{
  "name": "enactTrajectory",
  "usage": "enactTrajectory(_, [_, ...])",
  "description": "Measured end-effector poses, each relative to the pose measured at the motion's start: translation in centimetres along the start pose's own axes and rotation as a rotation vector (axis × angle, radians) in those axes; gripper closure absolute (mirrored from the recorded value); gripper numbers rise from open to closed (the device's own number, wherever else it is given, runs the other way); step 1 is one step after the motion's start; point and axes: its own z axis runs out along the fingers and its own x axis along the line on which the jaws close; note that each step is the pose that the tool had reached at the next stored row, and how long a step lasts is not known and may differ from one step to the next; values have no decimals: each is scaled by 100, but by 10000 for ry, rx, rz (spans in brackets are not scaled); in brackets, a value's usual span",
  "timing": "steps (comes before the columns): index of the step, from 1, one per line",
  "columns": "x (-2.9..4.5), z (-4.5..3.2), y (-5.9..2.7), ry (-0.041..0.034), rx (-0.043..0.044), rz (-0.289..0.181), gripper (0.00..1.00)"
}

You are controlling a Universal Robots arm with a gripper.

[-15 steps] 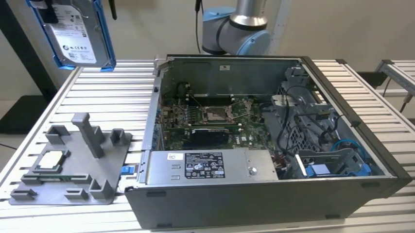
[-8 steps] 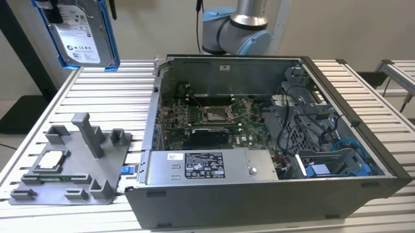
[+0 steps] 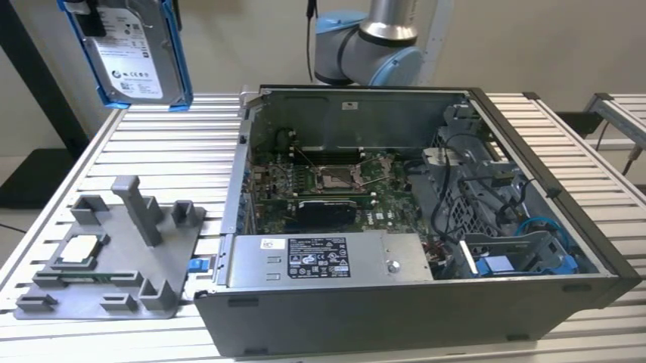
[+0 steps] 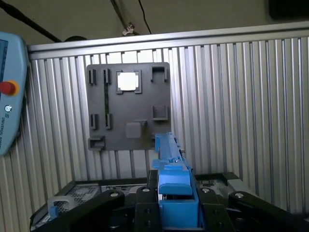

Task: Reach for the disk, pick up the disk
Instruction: 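Pick up the disk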

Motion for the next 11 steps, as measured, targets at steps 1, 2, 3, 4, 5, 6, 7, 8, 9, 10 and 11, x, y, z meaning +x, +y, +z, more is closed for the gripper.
enactTrajectory(1, [-1,0,-11,0,0,-1,100])
enactTrajectory(2, [-2,0,-26,0,0,0,100])
enactTrajectory(3, [-4,0,-41,0,1,0,100])
enactTrajectory(4, [-5,0,-57,0,0,0,100])
enactTrajectory(5, [-7,0,-68,-1,1,0,100])
enactTrajectory(6, [-7,0,-75,-1,1,0,100])
enactTrajectory(7, [-8,0,-80,0,0,0,100])
enactTrajectory(8, [-8,0,-88,0,0,0,100])
enactTrajectory(9, [-10,0,-100,0,0,0,100])
enactTrajectory(10, [-11,0,-115,0,0,-1,100])
enactTrajectory(11, [-12,0,-129,0,0,-1,100])
